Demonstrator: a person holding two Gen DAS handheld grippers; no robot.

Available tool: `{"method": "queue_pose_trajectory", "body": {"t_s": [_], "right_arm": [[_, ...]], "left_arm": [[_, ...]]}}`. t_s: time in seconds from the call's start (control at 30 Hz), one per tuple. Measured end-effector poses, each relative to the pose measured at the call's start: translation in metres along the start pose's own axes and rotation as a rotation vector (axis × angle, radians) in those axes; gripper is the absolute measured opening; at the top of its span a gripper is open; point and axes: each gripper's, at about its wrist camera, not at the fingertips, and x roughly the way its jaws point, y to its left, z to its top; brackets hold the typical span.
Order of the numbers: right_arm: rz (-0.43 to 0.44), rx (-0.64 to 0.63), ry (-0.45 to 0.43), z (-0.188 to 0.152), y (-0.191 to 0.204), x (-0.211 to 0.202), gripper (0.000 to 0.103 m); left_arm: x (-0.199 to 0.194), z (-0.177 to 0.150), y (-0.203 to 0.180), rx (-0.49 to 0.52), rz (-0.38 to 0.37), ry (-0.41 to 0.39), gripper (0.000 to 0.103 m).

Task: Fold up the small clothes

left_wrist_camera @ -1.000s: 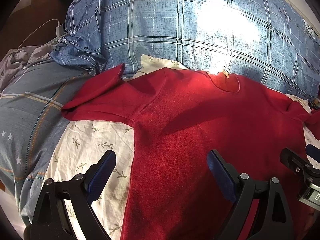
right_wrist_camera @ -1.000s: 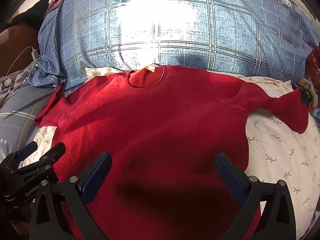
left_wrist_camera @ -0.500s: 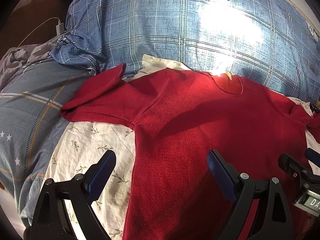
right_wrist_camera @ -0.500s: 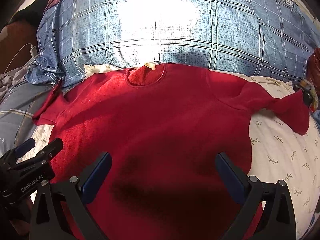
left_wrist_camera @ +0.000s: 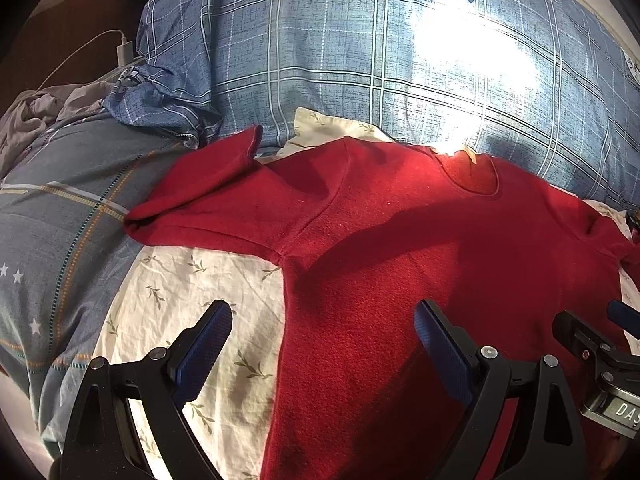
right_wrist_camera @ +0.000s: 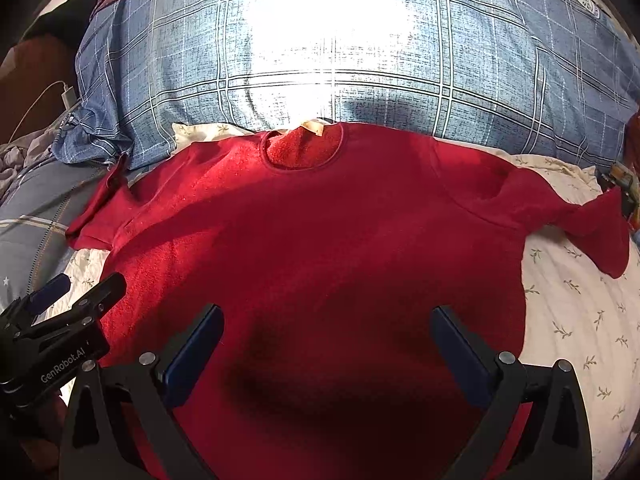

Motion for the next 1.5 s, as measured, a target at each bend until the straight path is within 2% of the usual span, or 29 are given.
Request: {"method": "queue_pose_trajectory", "body": {"t_s": [1.0, 1.5], "right_arm": [[0.013, -0.067, 0.019, 0.014, 0.037, 0.035, 0.101], [0.065, -0.096, -0.008, 0.046, 0.073, 0.054, 0.100]], "left_arm": [[0.026, 0.016, 0.037, -0.046, 0.008, -0.011, 0.092], [0.059, 0.024, 0.066, -0.085, 0.032, -0.003, 0.092]]}}
